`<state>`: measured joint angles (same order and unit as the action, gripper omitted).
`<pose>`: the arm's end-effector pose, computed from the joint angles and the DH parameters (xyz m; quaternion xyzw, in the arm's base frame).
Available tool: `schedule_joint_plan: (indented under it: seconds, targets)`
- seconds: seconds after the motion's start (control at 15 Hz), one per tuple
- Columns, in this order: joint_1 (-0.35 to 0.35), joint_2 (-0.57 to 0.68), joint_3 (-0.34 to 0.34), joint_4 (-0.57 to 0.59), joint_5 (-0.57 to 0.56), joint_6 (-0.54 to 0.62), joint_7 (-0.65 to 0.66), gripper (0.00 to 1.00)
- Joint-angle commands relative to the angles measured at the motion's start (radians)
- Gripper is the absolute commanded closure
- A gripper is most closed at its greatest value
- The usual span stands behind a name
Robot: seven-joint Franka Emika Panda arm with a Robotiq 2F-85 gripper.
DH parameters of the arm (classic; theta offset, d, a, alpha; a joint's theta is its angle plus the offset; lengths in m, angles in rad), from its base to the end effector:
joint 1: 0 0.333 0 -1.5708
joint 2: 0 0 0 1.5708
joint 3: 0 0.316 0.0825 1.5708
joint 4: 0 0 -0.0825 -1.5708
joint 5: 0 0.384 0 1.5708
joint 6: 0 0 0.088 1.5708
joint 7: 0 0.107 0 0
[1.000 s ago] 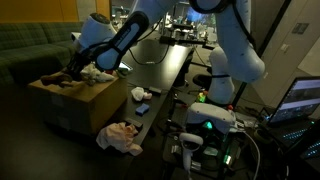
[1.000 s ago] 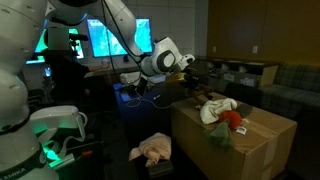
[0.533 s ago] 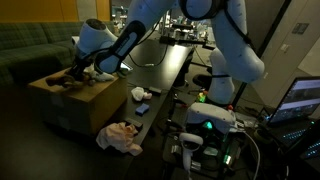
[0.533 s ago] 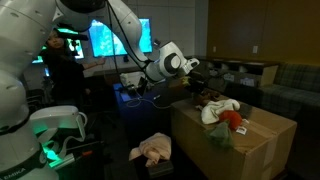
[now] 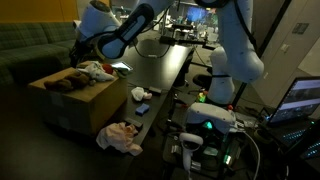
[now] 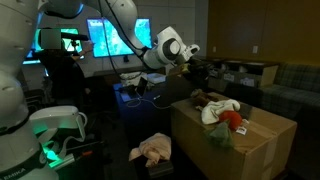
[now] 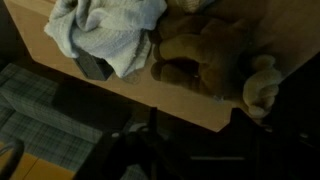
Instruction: Pick up all the objects that are on the box and put them on the table, then pick up the objects that are on the table and put them on the box
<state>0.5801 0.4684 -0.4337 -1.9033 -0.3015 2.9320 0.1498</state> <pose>0.6568 0.1452 0.3354 0.9303 0.1762 0.3010 0.1138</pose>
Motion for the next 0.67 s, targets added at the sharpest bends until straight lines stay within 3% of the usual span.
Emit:
schedule_joint_plan:
  seconds: [0.0, 0.2, 0.4, 0.47, 0.6]
  targets:
    - [-0.006, -0.23, 0.025, -0.147, -0.01, -0.031, -0.031, 0.0]
    - [-0.007, -0.409, 0.034, -0.255, 0.002, -0.106, -0.057, 0.0]
    - [0.001, -0.585, 0.03, -0.332, 0.011, -0.298, -0.066, 0.0]
    - [-0.173, -0.644, 0.203, -0.358, -0.019, -0.361, -0.04, 0.01]
    - [-0.257, -0.759, 0.284, -0.412, 0.036, -0.483, -0.056, 0.0]
